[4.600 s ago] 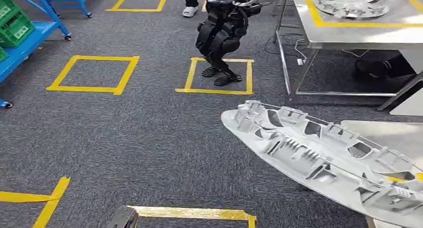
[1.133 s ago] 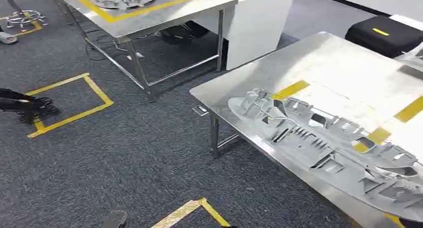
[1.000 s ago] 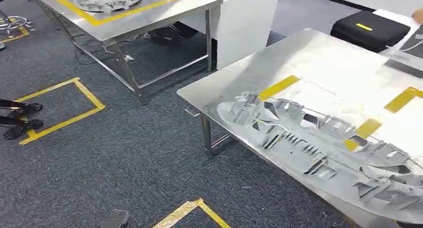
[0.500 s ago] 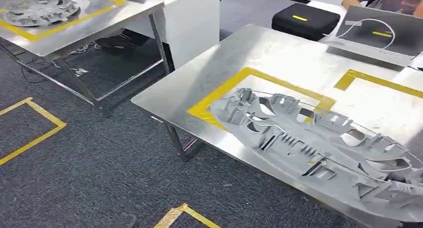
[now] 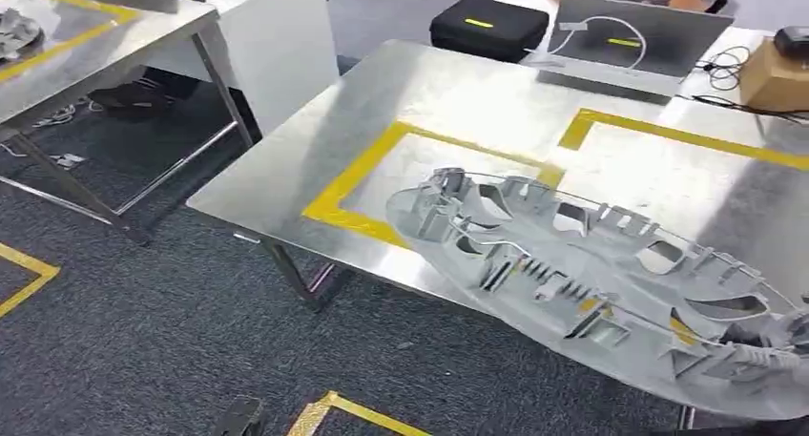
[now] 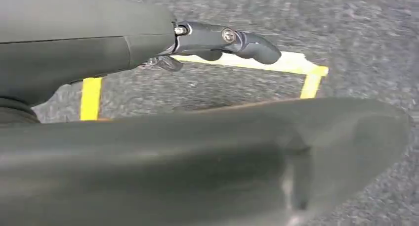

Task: Take the parts from the cabinet and place them on the table.

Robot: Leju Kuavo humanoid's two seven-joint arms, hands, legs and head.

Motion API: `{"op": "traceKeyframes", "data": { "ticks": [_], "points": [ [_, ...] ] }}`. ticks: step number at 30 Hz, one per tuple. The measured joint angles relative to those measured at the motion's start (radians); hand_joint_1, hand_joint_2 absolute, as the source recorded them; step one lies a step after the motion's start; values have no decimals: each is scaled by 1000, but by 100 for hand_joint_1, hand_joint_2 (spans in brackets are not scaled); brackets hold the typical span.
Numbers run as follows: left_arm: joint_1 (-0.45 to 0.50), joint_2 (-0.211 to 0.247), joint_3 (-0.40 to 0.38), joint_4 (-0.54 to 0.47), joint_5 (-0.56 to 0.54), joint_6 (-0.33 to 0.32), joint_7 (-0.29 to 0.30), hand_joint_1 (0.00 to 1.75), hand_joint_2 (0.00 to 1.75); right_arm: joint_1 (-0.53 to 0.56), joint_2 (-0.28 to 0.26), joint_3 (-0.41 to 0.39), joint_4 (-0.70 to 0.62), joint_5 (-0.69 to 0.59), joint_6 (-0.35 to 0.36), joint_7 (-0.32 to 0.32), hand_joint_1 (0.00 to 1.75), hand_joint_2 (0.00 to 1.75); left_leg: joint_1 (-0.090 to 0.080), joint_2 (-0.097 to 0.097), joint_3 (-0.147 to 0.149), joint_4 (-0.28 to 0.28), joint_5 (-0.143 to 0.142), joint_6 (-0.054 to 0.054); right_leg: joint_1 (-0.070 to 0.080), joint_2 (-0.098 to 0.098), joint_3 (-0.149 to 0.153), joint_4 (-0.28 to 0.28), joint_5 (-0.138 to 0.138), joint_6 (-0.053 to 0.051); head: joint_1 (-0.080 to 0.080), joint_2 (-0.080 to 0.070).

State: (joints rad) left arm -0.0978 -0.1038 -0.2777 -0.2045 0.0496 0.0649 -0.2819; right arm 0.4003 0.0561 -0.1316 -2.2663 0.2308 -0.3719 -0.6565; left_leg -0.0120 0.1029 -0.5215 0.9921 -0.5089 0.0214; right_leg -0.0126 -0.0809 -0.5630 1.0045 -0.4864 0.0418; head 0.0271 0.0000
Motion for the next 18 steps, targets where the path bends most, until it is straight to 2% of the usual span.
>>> {"op": "traceKeyframes", "data": {
  "ticks": [1,3,4,5,6,7,8,9,10,11,12,13,14,15,16,18],
  "points": [
    [-1,-1,0,0,-2,3,0,0,0,4,-1,0,0,-4,0,2,175,175,0,7,1,-1,1,-3,3,14,-5,6,-1,-8,-4,0],
    [-2,-8,0,-2,-6,9,0,0,0,13,-3,0,0,-6,0,3,175,175,2,29,5,-1,1,-10,5,36,-13,9,0,-17,-2,0],
    [-5,-9,0,-3,-7,9,0,0,0,14,-5,-1,0,-8,0,3,175,175,5,26,5,2,-7,-19,0,49,-10,4,6,-26,-2,0],
    [-9,-10,0,-3,-8,10,0,0,0,18,-5,-2,0,-12,0,3,175,175,10,-33,0,21,-26,-26,-2,57,-10,3,8,-30,-7,0],
    [-12,-11,0,-3,-8,10,0,0,0,18,-6,-3,0,-18,2,3,175,175,13,-72,-23,78,-63,-28,-2,67,-11,3,9,-36,-7,0],
    [-13,-11,0,-3,-8,11,3,0,0,17,-5,-4,0,-20,2,0,175,175,14,-86,-59,161,-105,-28,-1,80,-12,3,9,-40,-9,0],
    [-13,-11,0,-3,-5,12,4,0,0,17,-5,-8,1,-20,2,-1,175,175,14,-89,-96,242,-138,-29,1,94,-13,3,10,-43,-8,0],
    [-13,-10,0,-3,3,16,4,0,0,17,-6,-11,3,-19,2,-2,175,175,13,-90,-128,305,-154,-28,3,110,-14,4,11,-44,-8,0],
    [-14,-8,1,-3,8,21,3,0,0,17,-5,-13,5,-15,1,-2,175,175,13,-90,-136,317,-143,-24,5,125,-13,4,11,-44,-8,0],
    [-15,-6,3,-4,16,27,-1,0,0,17,-5,-13,8,-12,-2,-2,175,175,13,-91,-125,285,-109,-19,7,141,-13,4,12,-44,-8,0],
    [-16,-2,6,-4,23,30,-8,0,0,17,-5,-13,10,-7,-5,-2,175,175,11,-96,-96,214,-60,-12,8,157,-12,5,12,-44,-8,0],
    [-16,2,10,-4,25,34,-13,0,0,17,-6,-13,11,-2,-9,-2,175,175,10,-114,-60,127,-12,-3,9,171,-11,5,13,-45,-8,0],
    [-16,10,12,-4,32,38,-17,0,0,17,-6,-13,12,4,-16,0,175,175,8,-162,-29,47,22,9,7,181,-11,5,13,-44,-8,0],
    [-13,17,16,-4,36,40,-23,0,0,15,-6,-13,15,8,-24,3,175,175,13,-208,-20,28,11,20,10,192,-16,7,16,-38,-5,0],
    [-11,20,20,-4,42,45,-31,0,0,13,-8,-13,18,13,-29,9,175,175,10,-201,-12,12,11,19,1,207,-23,8,19,-32,-10,0],
    [-8,23,34,-4,49,47,-38,0,0,20,-9,-14,18,16,-38,21,175,175,5,-182,-13,9,9,21,-6,227,-29,0,27,-18,-12,0]
  ]
}}
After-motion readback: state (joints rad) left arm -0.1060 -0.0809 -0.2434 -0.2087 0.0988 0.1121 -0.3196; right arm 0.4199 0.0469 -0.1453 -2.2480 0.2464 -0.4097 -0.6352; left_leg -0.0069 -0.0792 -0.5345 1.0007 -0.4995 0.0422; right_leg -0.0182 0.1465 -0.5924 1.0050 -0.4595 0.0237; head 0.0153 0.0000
